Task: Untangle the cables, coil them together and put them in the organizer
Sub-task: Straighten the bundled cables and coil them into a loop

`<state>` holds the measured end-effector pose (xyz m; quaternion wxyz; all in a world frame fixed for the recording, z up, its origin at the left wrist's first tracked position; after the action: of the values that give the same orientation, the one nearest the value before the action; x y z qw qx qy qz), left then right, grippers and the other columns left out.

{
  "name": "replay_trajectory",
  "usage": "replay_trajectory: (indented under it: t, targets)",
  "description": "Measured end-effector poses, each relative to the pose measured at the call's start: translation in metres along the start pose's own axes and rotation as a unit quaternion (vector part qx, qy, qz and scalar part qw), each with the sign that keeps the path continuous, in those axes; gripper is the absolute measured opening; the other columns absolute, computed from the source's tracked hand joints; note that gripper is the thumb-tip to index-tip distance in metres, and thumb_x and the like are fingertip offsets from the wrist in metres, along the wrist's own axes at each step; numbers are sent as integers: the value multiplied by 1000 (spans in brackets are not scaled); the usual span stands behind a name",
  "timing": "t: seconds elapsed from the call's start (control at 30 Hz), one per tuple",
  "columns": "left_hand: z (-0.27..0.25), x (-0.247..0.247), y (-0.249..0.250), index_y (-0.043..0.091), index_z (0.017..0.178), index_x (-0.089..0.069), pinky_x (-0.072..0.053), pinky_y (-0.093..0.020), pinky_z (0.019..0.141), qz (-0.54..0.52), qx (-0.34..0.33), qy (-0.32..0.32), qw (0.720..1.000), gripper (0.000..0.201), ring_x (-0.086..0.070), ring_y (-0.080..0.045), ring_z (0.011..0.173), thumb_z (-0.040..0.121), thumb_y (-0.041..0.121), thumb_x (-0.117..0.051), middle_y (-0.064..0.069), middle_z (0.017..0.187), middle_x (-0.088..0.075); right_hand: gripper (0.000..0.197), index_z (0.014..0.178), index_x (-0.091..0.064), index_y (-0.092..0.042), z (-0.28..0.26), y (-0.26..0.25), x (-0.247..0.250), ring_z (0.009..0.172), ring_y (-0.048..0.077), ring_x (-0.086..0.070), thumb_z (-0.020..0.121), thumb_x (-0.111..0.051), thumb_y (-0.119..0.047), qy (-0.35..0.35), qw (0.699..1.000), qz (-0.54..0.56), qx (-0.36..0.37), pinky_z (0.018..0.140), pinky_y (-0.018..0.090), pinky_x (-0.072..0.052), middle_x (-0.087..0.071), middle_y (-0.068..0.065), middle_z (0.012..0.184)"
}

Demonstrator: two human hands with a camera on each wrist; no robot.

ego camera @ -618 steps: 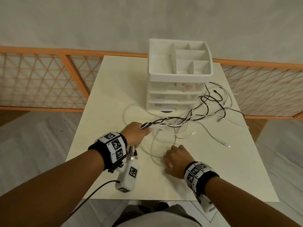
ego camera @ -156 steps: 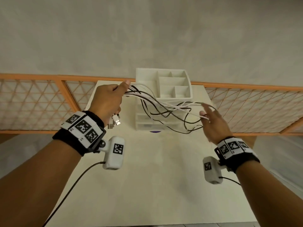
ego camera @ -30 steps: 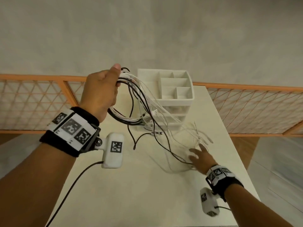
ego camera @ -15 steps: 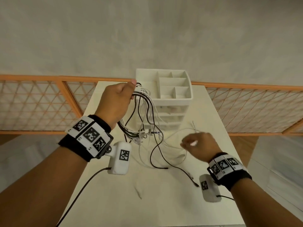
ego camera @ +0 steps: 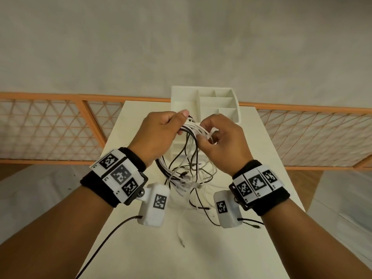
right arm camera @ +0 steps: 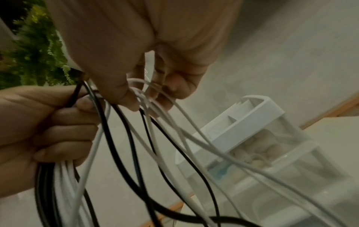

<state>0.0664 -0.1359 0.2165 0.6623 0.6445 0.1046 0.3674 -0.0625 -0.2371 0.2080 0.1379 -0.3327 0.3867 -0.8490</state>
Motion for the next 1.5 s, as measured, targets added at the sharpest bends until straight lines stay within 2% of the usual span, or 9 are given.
replay_trajectory:
  t: [0.17,0.3,0.5,0.73,0.87,1.03,1.23,1.33,1.5]
  targets:
    - [16,48,0,19,62,-58,-20,-24,45,-140,64,121,981,42,-25,-12,43,95,45,-60,2,55,-38,22,76,-70,-36,-41,76,-26,77,14,-65,84,-66,-16,-230,953,-141,-140,75,35,-55,-68,-8,83]
    - [23,72,15,17,62,-50,-17,-19,39,-190,49,148,969,43,-21,-9,37,99,38,-57,9,42,-33,45,130,-54,-49,-91,160,-10,90,30,-68,89,-44,-33,-286,873,-273,-287,82,41,-57,-71,5,95]
    - [22,59,13,16,61,-49,-15,-19,41,-218,54,161,961,44,-19,-10,38,99,37,-57,5,45,-30,103,148,-6,-63,-89,173,13,69,17,-65,81,-51,0,-227,904,-204,-299,46,14,-48,-62,-4,102]
    - [25,68,23,16,65,-48,-17,-20,39,-236,31,168,957,40,-20,-8,36,100,36,-54,9,39,-32,36,93,-71,-17,-140,203,18,98,28,-70,97,-52,-48,-323,785,-381,-367,76,28,-54,-71,9,98]
    - [27,57,8,17,61,-52,-18,-19,41,-155,44,149,976,45,-20,-10,35,98,41,-55,9,40,-29,35,101,-73,-15,-119,198,48,51,22,-67,101,-50,-41,-127,863,-220,-437,44,24,-51,-72,9,69]
    - [23,48,-10,17,58,-49,-20,-22,45,-132,61,156,977,47,-22,-12,38,97,42,-57,8,44,-31,23,102,-70,-21,-73,153,90,74,30,-69,99,-49,-12,165,948,-124,-242,73,37,-58,-67,9,89]
    - [25,71,9,16,61,-48,-14,-19,41,-239,25,131,962,44,-18,-9,34,98,38,-57,8,38,-27,74,145,-47,-19,-130,205,34,128,26,-56,83,-74,-50,-284,820,-299,-396,104,30,-43,-55,9,145]
    - [21,62,8,15,61,-49,-13,-19,40,-221,26,84,971,42,-18,-8,33,98,35,-58,9,39,-28,95,151,-40,-24,-100,174,36,136,23,-48,71,-80,-59,-221,877,-222,-363,111,37,-42,-45,2,154]
    - [6,13,-5,16,67,-67,-19,-25,46,-103,38,-28,994,31,-21,-15,45,91,35,-68,6,49,-33,33,118,-69,-28,-11,41,32,94,-1,-66,87,-75,-35,-54,989,-25,-135,77,18,-53,-67,-16,120]
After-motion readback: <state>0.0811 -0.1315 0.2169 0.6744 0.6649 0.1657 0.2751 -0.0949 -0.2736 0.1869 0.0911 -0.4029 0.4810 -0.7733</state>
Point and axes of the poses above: each hand's wrist, its own z-axis towards the middle knuckle, its own x-axis out of the back of the hand, y = z × x, the point moved 8 cm from there along z, towards the middle knuckle
